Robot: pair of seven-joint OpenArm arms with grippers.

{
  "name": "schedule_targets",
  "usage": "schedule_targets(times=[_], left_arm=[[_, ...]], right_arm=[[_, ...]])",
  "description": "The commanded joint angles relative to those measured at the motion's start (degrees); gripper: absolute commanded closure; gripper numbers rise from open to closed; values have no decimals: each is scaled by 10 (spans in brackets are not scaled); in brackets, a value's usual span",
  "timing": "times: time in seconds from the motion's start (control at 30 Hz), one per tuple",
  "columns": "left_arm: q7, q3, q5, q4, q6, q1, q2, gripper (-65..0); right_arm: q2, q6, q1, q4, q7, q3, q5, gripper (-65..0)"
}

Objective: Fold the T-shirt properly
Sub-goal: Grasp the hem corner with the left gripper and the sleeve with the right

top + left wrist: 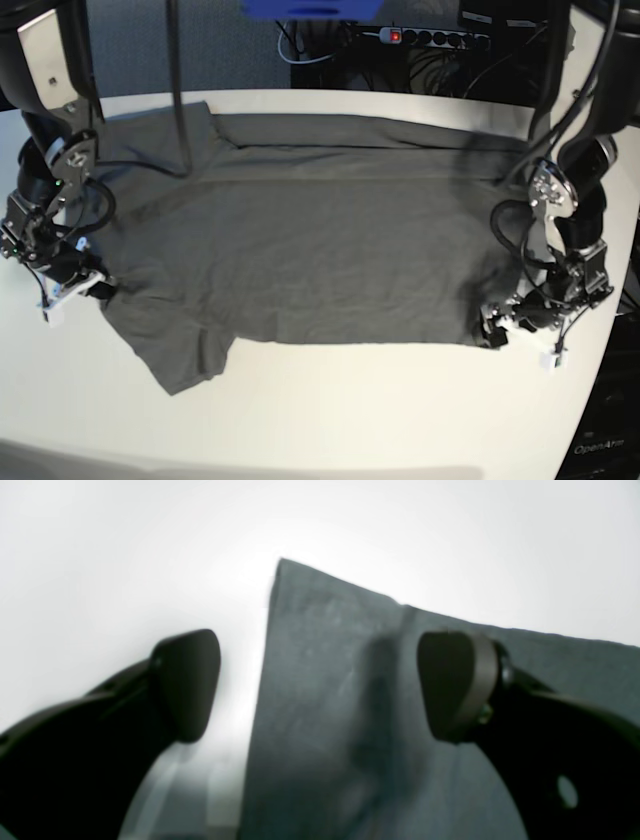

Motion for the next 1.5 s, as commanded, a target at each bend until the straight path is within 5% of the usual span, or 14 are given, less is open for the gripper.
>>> schedule_targets(times=[0.0, 0.13, 0.3, 0.47, 0.77, 1.23, 1.37, 1.47], left_arm=[[-8, -1, -9, 7, -6, -19, -3, -617], [-10, -1, -9, 11, -2, -17, -3, -617], [-13, 1, -9, 11, 98, -17, -23, -617], [-10, 3, -5, 9, 102, -17, -20, -617], [-8, 79, -9, 9, 103, -20, 23, -617], [-8, 80, -9, 7, 94, -16, 47, -616], [11, 78, -10, 6, 32, -15, 47, -616], [20, 77, -10, 7, 21, -10, 48, -616]], right_arm=[[6, -21, -7, -4, -58, -4, -57, -7], [6, -21, -8, -4, -58, -4, -57, -7], [8, -21, -8, -4, -58, -4, -57, -7], [6, -21, -8, -4, -58, -3, -57, -7], [6, -21, -7, -4, -58, -3, -57, -7], [9, -21, -7, -4, -58, -3, -57, -7], [8, -21, -7, -4, -58, -3, -57, -7], [8, -21, -7, -4, -58, -3, -57, -7]])
